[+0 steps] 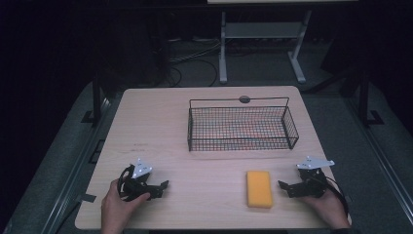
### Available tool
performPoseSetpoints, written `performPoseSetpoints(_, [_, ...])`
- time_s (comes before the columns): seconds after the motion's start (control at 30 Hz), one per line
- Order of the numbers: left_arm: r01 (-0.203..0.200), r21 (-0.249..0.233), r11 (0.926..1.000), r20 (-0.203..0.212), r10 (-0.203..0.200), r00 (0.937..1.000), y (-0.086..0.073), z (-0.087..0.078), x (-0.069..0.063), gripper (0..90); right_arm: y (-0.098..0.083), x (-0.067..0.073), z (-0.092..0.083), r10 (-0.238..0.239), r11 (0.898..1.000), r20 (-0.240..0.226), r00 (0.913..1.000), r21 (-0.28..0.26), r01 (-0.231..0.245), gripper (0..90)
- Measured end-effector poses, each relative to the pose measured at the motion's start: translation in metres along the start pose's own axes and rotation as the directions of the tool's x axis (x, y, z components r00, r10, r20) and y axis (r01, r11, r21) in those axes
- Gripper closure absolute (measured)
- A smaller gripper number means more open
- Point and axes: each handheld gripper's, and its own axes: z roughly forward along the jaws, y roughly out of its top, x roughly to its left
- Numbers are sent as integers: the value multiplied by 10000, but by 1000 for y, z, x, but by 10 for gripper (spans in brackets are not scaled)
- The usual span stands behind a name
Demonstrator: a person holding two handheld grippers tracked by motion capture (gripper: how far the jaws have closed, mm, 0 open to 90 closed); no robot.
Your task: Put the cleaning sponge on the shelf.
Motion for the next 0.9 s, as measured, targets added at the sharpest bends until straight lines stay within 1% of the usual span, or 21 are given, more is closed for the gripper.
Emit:
performPoseSetpoints(0.43, [-4,-5,10000,-4,4,10000,0,0,0,127,0,0,0,-20,10000,-20,10000,33,20,24])
performPoseSetpoints(0.47, [0,-1,10000,-4,0,10000,0,0,0,127,1,0,-2,2,10000,-17,10000,90,-2,51])
performPoseSetpoints(0.57, [8,-8,10000,-3,-8,10000,0,0,0,127,1,0,-2,-22,10000,-33,10000,88,23,56])
performPoseSetpoints(0.6, [2,-4,10000,-3,-2,10000,0,0,0,127,2,0,-3,-27,9998,-48,10000,196,28,79])
performPoseSetpoints(0.63, [2,-4,10000,-3,-2,10000,0,0,0,127,2,0,-3,-27,9998,-48,10000,196,28,79])
performPoseSetpoints(0.67, [4,-5,10000,-2,-4,10000,0,0,0,127,3,0,-3,-24,9998,-63,10000,208,25,98])
performPoseSetpoints(0.73, [0,-5,10000,1,0,10000,0,0,0,127,4,0,-4,-47,9998,-62,10000,199,48,139])
performPoseSetpoints(0.77, [6,-5,10000,1,-6,10000,0,0,0,127,5,1,-5,-36,9995,-83,10000,324,39,172])
performPoseSetpoints(0.8, [-2,-5,10000,0,2,10000,0,0,0,127,5,1,-5,-36,9995,-83,10000,324,39,172])
performPoseSetpoints(0.87, [-3,-3,10000,-1,3,10000,0,0,0,127,7,1,-8,-21,9987,-105,9999,518,26,265])
performPoseSetpoints(0.9, [-1,-3,10000,-1,1,10000,0,0,0,127,9,1,-10,-129,9978,-133,9998,656,137,319])
